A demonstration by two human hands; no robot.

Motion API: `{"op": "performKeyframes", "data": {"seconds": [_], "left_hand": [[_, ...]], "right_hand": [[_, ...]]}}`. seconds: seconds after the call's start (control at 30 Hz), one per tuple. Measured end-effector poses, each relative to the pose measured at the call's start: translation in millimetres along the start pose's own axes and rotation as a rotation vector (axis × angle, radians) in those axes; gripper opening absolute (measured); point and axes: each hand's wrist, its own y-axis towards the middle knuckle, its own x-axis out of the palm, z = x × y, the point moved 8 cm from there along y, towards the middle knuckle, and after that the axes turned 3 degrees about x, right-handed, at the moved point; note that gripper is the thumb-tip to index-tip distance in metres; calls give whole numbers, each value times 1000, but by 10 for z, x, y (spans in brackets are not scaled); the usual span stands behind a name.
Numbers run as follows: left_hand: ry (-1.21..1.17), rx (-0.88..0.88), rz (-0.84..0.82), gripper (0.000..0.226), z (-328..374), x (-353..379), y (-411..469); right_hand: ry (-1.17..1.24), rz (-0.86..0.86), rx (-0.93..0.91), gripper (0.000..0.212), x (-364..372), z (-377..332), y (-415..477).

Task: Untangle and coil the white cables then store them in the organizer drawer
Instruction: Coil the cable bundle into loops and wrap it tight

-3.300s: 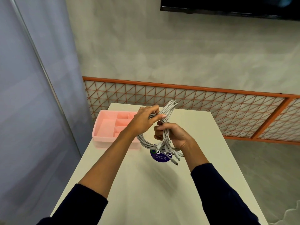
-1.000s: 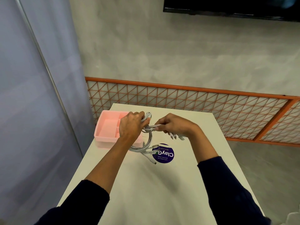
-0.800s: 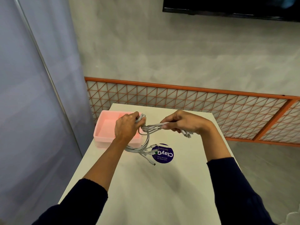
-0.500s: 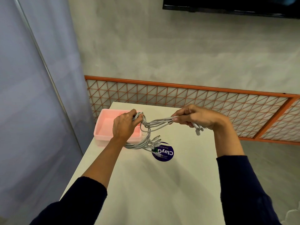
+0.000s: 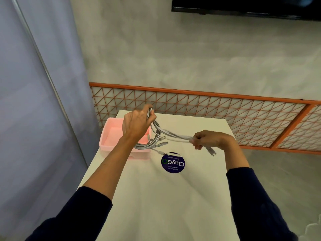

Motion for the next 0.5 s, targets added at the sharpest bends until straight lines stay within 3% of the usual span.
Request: {"op": "performKeyframes", "data": {"seconds": [0.07, 0.17, 0.23, 0.4, 0.5], "left_hand": [[55, -5, -33, 29, 62, 5, 34], [126, 3, -78, 31, 154, 20, 77], [161, 25, -95, 33, 226, 37, 87], [196, 34, -110, 37, 346, 59, 73], [204, 24, -127, 37, 372, 95, 68]], "right_hand": [[-40, -123, 28, 17, 202, 24, 29], [-78, -313, 62, 56, 503, -16, 38], [-62, -360, 35, 71, 653, -114, 61], [15, -183, -120, 41, 760, -477, 180], [90, -85, -144, 47, 786, -623, 209]]}}
